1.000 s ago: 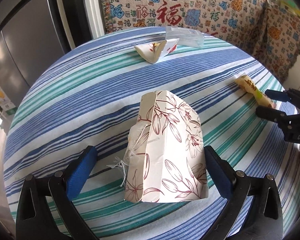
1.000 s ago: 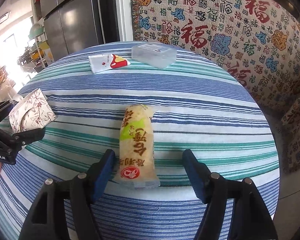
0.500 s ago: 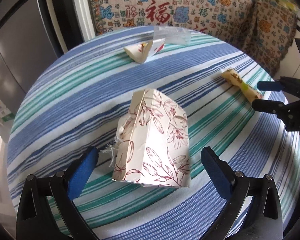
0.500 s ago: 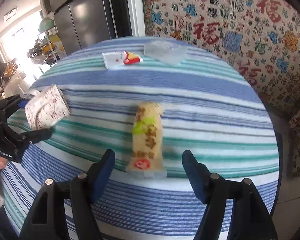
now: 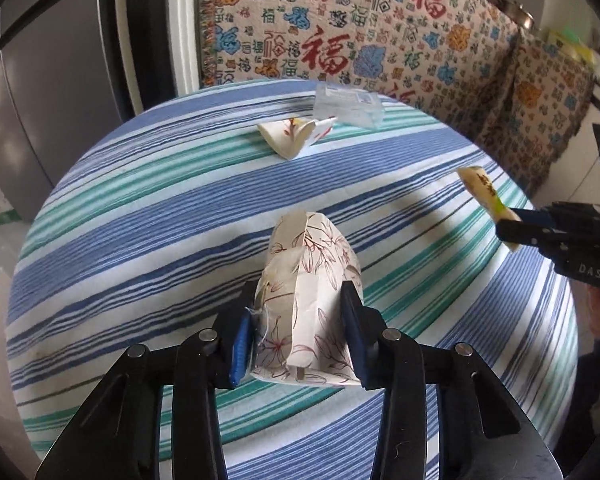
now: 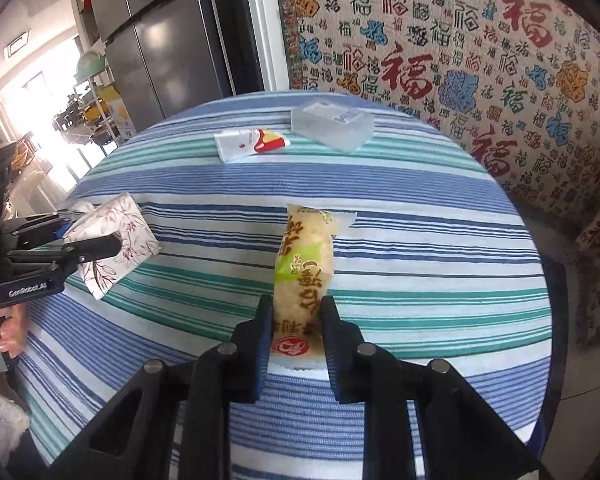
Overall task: Collect trash
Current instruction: 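Carry the leaf-print wrapper and snack bag over the blue wastebasket, then open both tools to drop the wrapper and snack bag into the wastebasket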
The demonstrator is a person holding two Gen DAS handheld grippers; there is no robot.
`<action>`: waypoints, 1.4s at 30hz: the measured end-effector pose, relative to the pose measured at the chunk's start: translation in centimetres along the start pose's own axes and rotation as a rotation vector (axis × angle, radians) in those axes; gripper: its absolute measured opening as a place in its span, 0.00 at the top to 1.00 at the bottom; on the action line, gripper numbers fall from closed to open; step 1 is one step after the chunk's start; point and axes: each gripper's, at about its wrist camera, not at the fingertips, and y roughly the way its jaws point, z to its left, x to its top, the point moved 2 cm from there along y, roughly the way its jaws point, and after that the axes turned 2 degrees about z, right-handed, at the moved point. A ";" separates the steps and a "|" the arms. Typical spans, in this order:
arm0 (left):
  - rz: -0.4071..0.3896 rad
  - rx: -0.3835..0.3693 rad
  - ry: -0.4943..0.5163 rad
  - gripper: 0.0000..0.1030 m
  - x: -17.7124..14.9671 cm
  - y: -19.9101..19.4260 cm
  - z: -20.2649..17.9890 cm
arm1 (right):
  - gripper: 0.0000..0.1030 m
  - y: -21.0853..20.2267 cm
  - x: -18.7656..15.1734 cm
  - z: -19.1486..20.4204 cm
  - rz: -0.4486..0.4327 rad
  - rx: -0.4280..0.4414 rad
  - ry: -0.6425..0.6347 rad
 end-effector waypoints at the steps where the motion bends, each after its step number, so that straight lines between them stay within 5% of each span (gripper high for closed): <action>1: -0.006 -0.005 -0.004 0.61 0.0 -0.2 -0.1 | 0.77 -0.5 -0.1 -0.1 -0.005 -0.002 0.004; 11: -0.048 -0.049 0.045 0.62 -0.6 -1.8 -3.0 | 0.77 -3.2 -2.1 -3.8 -0.001 -0.056 0.061; 19: -0.072 -0.141 0.130 0.62 -0.6 -3.1 -8.8 | 0.77 -7.8 -5.4 -9.0 -0.027 -0.097 0.147; 30: -0.116 -0.401 0.320 0.62 1.3 -6.2 -26.7 | 0.77 -15.1 -13.7 -20.3 -0.011 -0.234 0.338; 36: -0.050 -0.481 0.381 0.61 0.7 -2.5 -36.8 | 0.77 -15.8 -16.7 -23.3 0.009 -0.256 0.392; 42: 0.026 -0.502 0.394 0.61 0.3 3.0 -42.2 | 0.77 -15.9 -20.1 -26.8 0.053 -0.278 0.461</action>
